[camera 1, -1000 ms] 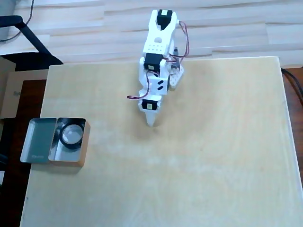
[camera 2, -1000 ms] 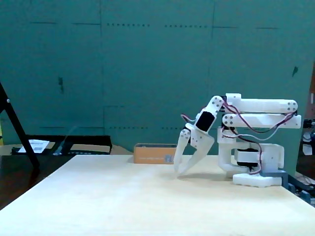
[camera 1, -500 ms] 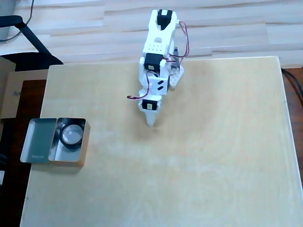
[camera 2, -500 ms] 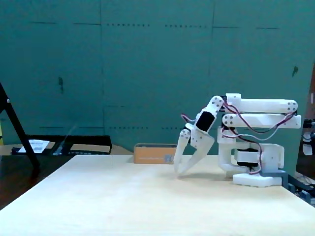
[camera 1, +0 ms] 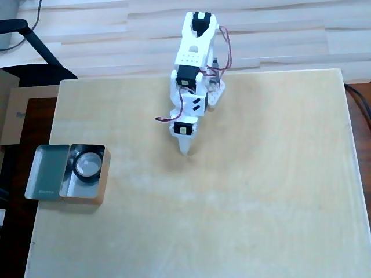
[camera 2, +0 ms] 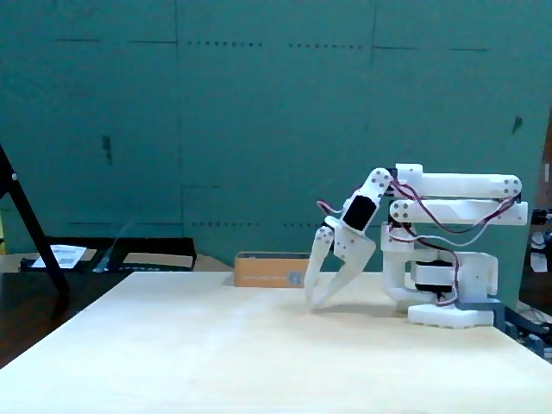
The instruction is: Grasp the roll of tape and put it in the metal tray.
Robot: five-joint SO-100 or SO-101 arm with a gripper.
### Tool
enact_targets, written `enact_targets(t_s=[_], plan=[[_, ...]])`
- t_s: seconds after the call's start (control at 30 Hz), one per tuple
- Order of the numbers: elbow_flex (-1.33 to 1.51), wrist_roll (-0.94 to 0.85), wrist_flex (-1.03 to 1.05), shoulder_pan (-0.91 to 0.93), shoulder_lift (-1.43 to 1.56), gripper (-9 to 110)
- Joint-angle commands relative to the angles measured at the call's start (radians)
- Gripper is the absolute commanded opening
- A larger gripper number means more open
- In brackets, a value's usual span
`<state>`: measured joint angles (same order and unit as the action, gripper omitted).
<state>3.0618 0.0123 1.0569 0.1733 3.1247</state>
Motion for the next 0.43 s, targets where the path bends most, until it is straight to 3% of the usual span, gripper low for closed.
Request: enact_targets(t_s=[0.0,0.23,0.4], plan=[[-0.011,-0.003,-0.012,-0.014,0.284,0],[-0.012,-0.005,-0.011,-0.178,0.284,0],[-0.012,-0.006,-0.011,-0.192,0.284,0]])
